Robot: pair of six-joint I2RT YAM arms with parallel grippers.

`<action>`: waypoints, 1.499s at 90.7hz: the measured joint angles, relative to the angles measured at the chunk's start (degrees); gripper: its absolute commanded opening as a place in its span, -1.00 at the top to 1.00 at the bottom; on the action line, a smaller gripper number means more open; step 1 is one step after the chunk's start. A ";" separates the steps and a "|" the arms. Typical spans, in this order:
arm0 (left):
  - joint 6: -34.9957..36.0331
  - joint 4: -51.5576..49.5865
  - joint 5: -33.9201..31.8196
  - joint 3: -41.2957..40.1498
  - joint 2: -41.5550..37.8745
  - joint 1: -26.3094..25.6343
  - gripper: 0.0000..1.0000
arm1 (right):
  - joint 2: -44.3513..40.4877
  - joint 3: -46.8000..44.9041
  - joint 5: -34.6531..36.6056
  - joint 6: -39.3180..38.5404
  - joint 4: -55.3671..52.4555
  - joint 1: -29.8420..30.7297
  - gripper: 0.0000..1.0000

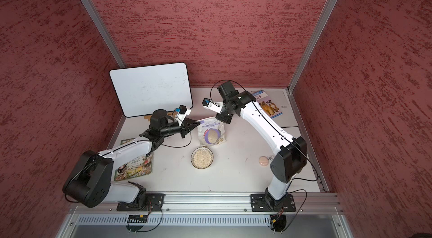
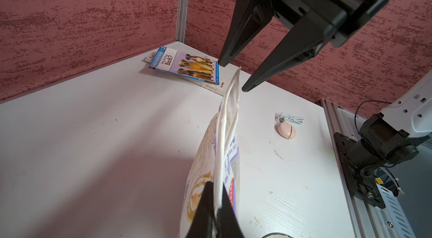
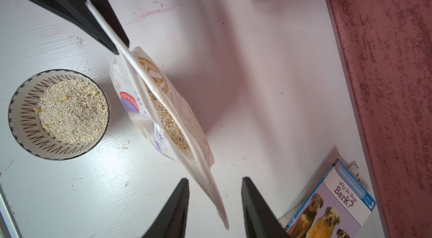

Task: Pour the oats into the breakfast bowl
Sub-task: Close the oats bag at the center of the board.

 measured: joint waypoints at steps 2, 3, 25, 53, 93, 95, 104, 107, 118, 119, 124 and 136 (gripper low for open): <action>0.00 -0.02 0.00 0.00 0.00 0.02 1.00 | 0.57 0.48 -0.24 -0.15 -0.28 -0.02 0.21; 0.00 0.00 0.00 0.00 0.00 0.02 1.00 | 0.81 0.63 -0.35 -0.28 -0.35 -0.02 0.21; 0.24 -0.09 -0.07 0.33 0.33 0.02 1.00 | 5.51 4.37 -3.19 -1.25 -3.02 -0.09 0.57; 0.26 0.61 -0.22 1.73 2.38 0.68 1.00 | 6.16 5.03 -5.35 -0.90 -5.42 -0.13 0.96; 0.87 2.19 -0.20 2.14 3.39 0.87 1.00 | 4.46 3.32 -8.33 0.13 -5.77 -0.13 0.53; 1.05 2.19 -0.20 2.14 3.39 0.81 1.00 | 4.46 3.34 -8.61 0.17 -5.77 -0.11 0.51; 1.53 2.16 -0.17 2.32 3.43 0.35 1.00 | 4.48 3.54 -9.22 0.15 -5.84 -0.04 0.50; 1.70 2.16 -0.15 2.38 3.48 0.26 1.00 | 4.52 3.78 -9.33 0.17 -5.88 0.04 0.51; 2.12 2.16 -0.04 2.56 3.74 0.17 1.00 | 4.83 4.74 -10.05 0.24 -5.92 0.24 0.67; 2.14 2.16 -0.02 2.56 3.74 0.17 1.00 | 4.90 4.87 -10.12 0.20 -5.90 0.24 0.69; 2.32 2.16 -0.02 2.56 3.74 0.13 1.00 | 5.22 5.29 -10.40 0.33 -5.86 0.26 0.80; 2.34 2.05 -0.17 2.56 3.74 0.11 1.00 | 5.99 5.97 -10.88 0.33 -6.14 0.26 1.00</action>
